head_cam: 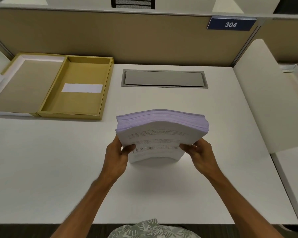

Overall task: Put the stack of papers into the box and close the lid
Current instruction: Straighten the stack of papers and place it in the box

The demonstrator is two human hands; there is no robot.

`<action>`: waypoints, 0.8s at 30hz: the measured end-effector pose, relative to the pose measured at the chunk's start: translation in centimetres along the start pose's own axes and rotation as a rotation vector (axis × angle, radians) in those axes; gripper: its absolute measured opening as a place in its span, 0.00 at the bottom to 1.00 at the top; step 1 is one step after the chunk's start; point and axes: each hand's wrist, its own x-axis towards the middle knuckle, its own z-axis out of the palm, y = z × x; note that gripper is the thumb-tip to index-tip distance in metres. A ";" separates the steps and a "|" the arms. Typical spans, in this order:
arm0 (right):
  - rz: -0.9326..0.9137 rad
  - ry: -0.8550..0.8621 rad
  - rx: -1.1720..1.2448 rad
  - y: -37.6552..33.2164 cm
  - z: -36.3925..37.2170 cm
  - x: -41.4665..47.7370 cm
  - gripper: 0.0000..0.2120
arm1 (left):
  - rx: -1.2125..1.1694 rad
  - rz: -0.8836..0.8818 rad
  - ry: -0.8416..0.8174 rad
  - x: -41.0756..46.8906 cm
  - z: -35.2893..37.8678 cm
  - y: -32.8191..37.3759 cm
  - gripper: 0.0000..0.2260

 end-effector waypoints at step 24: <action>-0.020 0.053 0.128 -1.6 3.1 -1.6 0.26 | -0.321 0.035 0.063 -1.3 1.6 2.0 0.24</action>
